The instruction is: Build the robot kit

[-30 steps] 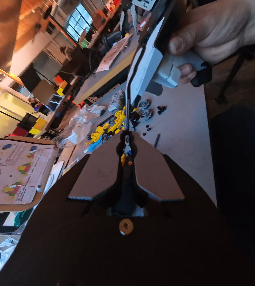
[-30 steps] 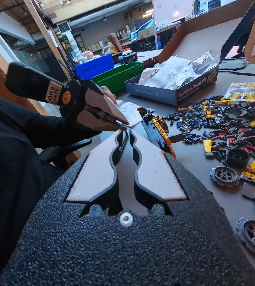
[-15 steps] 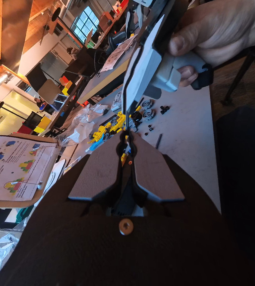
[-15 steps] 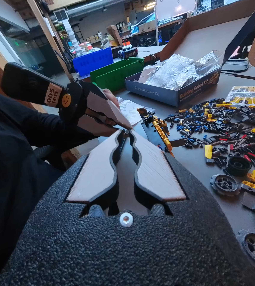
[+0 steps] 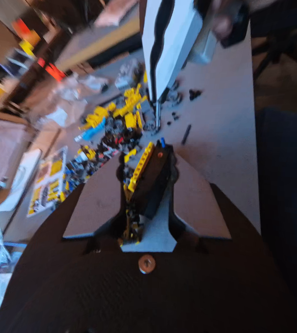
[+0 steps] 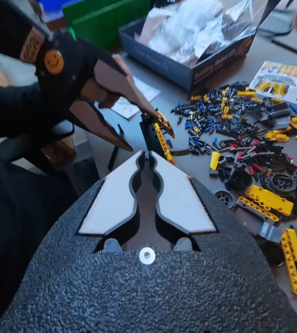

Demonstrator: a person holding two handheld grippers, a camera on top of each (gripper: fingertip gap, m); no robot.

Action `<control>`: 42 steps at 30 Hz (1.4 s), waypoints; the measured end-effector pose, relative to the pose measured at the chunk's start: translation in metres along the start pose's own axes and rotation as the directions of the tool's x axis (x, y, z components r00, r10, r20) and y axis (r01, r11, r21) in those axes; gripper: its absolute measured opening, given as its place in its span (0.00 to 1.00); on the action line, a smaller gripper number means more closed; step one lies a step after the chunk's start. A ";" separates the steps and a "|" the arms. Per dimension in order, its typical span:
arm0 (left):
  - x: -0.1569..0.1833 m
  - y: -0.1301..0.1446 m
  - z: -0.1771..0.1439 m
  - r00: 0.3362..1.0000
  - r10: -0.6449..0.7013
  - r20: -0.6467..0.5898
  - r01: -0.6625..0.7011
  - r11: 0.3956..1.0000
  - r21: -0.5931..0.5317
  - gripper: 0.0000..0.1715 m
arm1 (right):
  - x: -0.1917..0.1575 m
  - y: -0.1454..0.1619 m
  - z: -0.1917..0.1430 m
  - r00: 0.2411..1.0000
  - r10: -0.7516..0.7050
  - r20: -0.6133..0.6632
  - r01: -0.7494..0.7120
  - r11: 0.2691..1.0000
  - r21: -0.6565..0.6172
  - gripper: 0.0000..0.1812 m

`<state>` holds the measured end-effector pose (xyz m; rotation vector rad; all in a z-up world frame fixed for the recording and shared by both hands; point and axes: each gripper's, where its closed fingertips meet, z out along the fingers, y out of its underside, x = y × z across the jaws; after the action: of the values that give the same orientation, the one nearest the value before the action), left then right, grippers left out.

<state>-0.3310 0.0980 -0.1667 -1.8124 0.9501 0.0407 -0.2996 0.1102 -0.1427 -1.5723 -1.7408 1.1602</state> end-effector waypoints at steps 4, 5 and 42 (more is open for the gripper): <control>-0.008 0.027 0.009 0.986 -0.085 -0.145 0.069 0.991 -0.111 0.39 | 0.010 0.007 0.022 0.994 -0.105 -0.015 0.100 0.973 -0.206 0.02; -0.005 0.033 0.012 0.979 -0.091 -0.184 0.066 0.988 -0.142 0.40 | 0.011 0.009 0.026 0.990 -0.140 -0.017 0.131 0.960 -0.247 0.02; 0.004 0.053 0.042 0.932 -0.021 -0.362 -0.061 0.975 -0.213 0.25 | 0.024 0.030 0.034 0.901 -0.427 0.073 0.398 0.749 -0.530 0.02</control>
<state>-0.3442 0.1219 -0.2290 -2.0589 1.2654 -0.1907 -0.3167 0.1236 -0.1891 -1.3576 -2.3581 0.4203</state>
